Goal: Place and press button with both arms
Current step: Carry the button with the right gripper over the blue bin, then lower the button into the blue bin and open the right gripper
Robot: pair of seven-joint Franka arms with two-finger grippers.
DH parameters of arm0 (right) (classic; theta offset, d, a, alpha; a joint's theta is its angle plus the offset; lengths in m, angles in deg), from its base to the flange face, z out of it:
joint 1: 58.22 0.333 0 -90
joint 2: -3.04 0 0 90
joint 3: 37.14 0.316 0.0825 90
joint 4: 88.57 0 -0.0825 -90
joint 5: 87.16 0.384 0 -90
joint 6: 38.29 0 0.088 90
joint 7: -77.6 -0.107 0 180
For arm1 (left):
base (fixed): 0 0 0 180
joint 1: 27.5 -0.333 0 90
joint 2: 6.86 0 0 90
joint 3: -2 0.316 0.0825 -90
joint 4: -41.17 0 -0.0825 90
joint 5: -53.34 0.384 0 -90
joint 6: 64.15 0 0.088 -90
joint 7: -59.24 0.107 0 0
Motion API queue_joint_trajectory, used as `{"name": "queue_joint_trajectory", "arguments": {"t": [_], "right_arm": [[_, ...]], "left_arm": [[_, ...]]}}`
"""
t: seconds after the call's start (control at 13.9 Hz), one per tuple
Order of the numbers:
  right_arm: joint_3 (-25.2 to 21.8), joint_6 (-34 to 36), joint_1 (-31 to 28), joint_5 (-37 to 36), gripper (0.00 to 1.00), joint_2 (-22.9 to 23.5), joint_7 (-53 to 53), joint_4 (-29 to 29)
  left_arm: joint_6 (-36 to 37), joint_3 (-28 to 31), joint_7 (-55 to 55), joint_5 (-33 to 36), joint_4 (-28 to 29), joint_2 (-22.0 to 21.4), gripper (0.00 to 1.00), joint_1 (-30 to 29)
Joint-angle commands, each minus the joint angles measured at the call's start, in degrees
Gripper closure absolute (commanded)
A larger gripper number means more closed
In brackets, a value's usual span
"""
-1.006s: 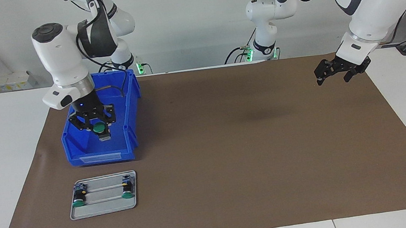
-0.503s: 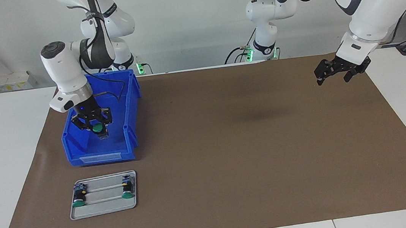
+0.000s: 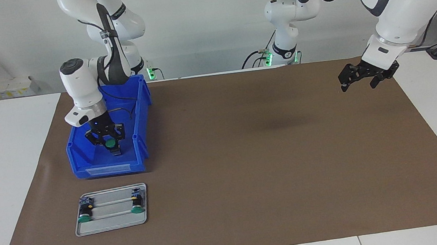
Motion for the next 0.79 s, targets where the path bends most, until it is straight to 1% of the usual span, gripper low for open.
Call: {"name": "queue_joint_trajectory", "arguments": {"t": [0.0,0.07,0.14,0.22,0.43,0.57,0.72], "right_arm": [[0.8,-2.4,-1.0,1.8,0.96,0.6,1.2,-1.0],[0.8,-2.0,-1.0,1.8,0.51,0.7,1.0,-1.0],[0.8,-1.8,-1.0,1.8,0.04,0.6,0.6,-0.8],[0.8,-0.9,-1.0,1.8,0.0,0.1,0.5,-0.4],[0.8,7.1,-1.0,2.1,0.0,-2.0,-0.3,3.5],[0.8,14.6,-1.0,2.1,0.0,-3.7,-1.8,7.8],[0.7,22.1,-1.0,2.1,0.0,-3.7,-3.8,13.4]], "left_arm": [[-1.3,-0.4,-0.6,0.9,2.3,-1.8,0.0,-0.5],[-1.3,-0.4,-0.6,0.9,2.3,-1.8,0.0,-0.5],[-1.3,-0.4,-0.5,0.9,2.3,-1.8,0.0,-0.4],[-1.3,-0.4,-0.6,0.9,2.3,-1.8,0.0,-0.5],[-1.3,-0.4,-0.6,0.9,2.3,-1.8,0.0,-0.5],[-1.3,-0.4,-0.5,0.9,2.3,-1.9,0.0,-0.5],[-1.3,-0.4,-0.6,0.9,2.3,-1.8,0.0,-0.5]]}}
